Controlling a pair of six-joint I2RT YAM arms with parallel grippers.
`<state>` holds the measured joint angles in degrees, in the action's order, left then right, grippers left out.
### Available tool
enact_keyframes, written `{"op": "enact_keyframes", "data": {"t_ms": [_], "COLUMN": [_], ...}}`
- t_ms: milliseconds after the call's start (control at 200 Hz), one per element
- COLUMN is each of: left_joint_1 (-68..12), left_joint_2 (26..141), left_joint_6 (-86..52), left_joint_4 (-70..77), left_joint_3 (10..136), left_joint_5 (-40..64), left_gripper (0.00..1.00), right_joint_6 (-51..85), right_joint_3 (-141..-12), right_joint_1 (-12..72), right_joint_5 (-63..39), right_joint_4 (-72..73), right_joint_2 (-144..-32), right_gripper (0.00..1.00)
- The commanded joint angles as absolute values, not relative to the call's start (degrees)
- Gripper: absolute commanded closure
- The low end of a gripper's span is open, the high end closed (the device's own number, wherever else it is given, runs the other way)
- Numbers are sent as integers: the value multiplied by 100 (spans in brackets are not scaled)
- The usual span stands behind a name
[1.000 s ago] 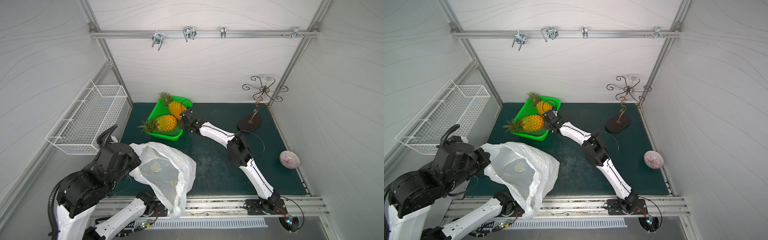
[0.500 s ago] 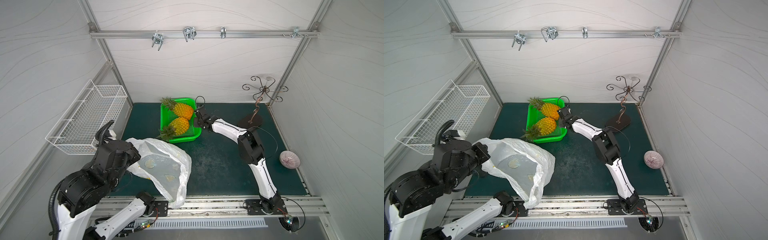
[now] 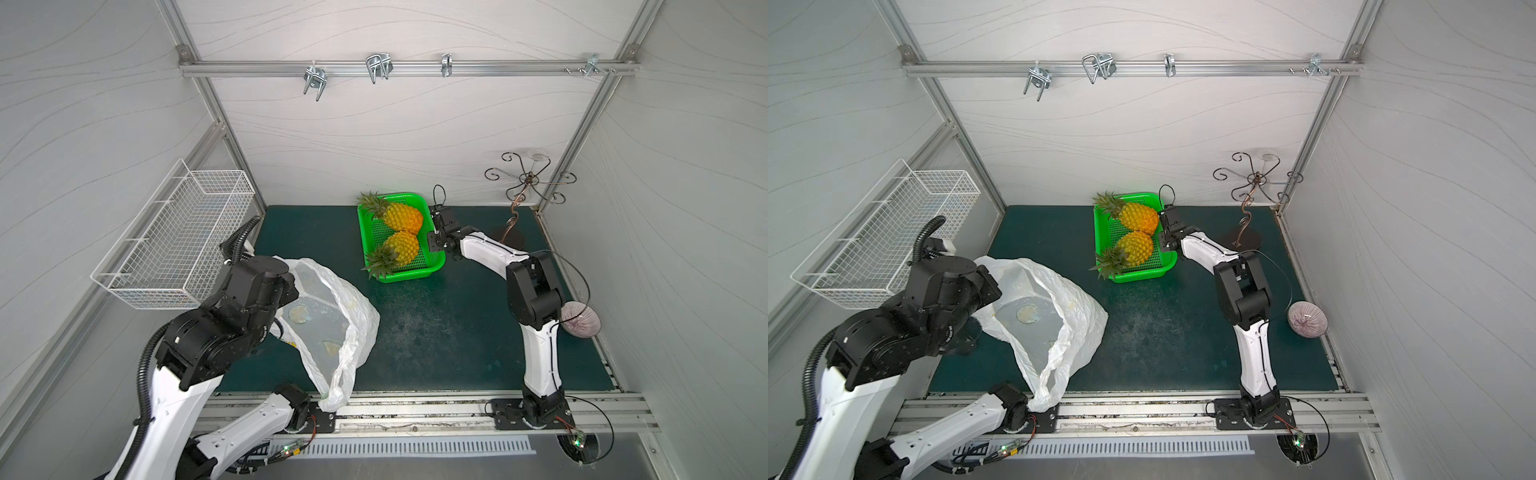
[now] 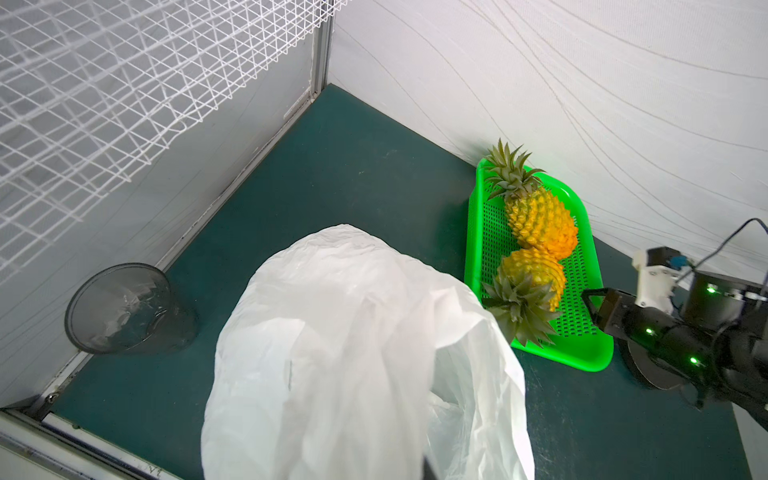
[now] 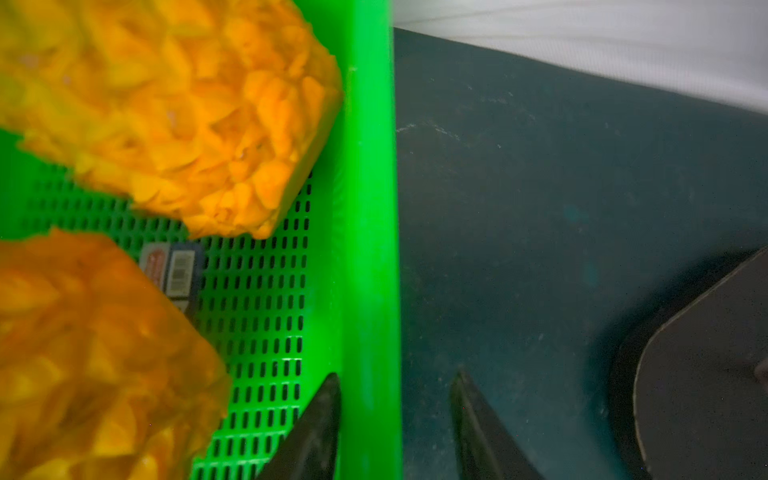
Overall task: Place the pineapple into a plastic bag & tie a knot
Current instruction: Move the basket to the center of the board, then adjust the plastic bag at the center of the board.
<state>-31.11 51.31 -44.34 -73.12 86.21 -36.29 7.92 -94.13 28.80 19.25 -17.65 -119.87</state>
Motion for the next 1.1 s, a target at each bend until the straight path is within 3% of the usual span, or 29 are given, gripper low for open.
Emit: {"op": "enact_keyframes", "data": {"t_ms": [0,155,270,505,695,795,880,1095], "left_joint_1": [-3103,-3103,-3098,-3102,-3095,-3097,-3098,-3098], "left_joint_2": [5335,5459,5327,4801,4672,4587,4374,4018], "left_joint_6": [-4499,-4610,-4841,-5429,-5158,-5253,-5392,-5337], "left_joint_4": [-6989,-6986,-7025,-6990,-6861,-6881,-6743,-6551], "left_joint_3": [8661,8721,8622,8062,8020,7965,7750,7488], "left_joint_5": [-3971,-3950,-3880,-3545,-3404,-3243,-3115,-2755], "left_gripper": [100,100,100,100,100,100,100,100], "right_joint_6": [305,124,171,498,249,562,1062,1272], "right_joint_3": [-9676,-9239,-8339,-7375,-7352,-7937,-8306,-9294], "right_joint_1": [2952,3340,4015,6170,7571,8234,8422,8406], "right_joint_5": [1566,177,-863,-841,45,1772,2440,3035], "right_joint_4": [-2235,-2597,-2471,-2093,-2210,-2673,-3108,-3306], "right_joint_2": [-11089,-9720,-8481,-6905,-6965,-7315,-7578,-8722], "right_gripper": [34,24,24,22,22,20,19,16]}}
